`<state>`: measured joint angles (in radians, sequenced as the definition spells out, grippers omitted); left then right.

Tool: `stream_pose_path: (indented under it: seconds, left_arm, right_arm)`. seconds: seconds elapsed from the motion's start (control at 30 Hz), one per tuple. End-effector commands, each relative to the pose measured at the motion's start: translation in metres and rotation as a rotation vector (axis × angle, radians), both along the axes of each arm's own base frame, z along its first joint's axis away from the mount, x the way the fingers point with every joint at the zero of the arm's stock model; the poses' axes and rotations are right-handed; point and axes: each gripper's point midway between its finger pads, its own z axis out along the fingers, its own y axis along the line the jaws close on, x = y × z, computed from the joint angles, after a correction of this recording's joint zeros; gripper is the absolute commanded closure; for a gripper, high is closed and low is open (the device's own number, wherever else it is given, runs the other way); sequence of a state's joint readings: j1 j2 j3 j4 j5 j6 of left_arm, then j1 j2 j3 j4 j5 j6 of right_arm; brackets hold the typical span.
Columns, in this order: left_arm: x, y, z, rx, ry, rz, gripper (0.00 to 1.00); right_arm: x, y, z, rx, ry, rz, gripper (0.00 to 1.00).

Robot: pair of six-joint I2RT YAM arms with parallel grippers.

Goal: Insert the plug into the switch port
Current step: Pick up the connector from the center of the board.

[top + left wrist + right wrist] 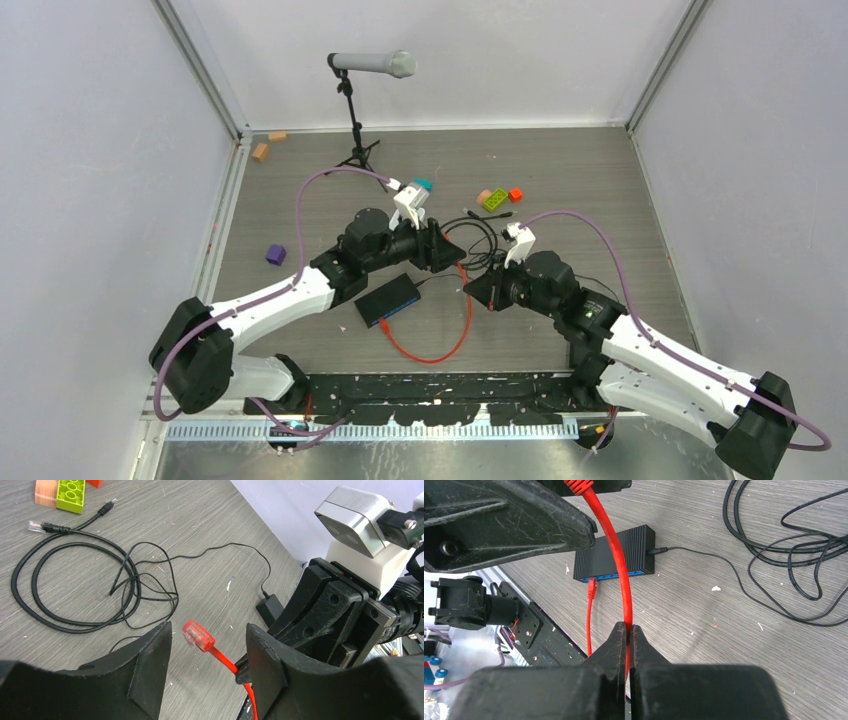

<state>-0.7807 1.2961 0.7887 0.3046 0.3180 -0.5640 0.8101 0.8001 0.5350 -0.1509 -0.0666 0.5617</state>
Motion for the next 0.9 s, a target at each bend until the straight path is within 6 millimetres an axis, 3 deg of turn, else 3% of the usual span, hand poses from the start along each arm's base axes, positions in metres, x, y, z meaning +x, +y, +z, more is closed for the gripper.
stream_pose_path:
  seconds: [0.0,0.17,0.6,0.7,0.73,0.8,0.87]
  left_arm:
    - [0.008,-0.003,0.049,-0.092,-0.121,0.025,0.42]
    - [0.007,0.003,0.050,-0.073,-0.134,0.038,0.46]
    - [0.006,0.012,0.045,-0.043,-0.142,0.060,0.81]
    - [0.000,0.011,0.046,-0.044,-0.147,0.029,0.94]
    - [-0.003,0.010,0.045,-0.045,-0.145,0.011,0.97]
    - [-0.014,0.007,0.044,-0.049,-0.135,-0.050,1.00]
    - [-0.028,0.005,0.042,-0.062,-0.128,-0.119,1.00]
  right_arm:
    - [-0.001,0.009,0.031,0.069,-0.064,0.043,1.00]
    - [-0.001,0.008,0.028,0.074,-0.070,0.032,1.00]
    - [-0.006,0.010,0.023,0.070,-0.066,0.066,0.97]
    - [-0.008,0.011,0.029,0.086,-0.095,0.085,0.68]
    - [-0.010,0.012,0.033,0.102,-0.116,0.102,0.52]
    - [-0.011,0.016,0.042,0.149,-0.170,0.124,0.41]
    - [-0.012,0.019,0.053,0.211,-0.237,0.140,0.38]
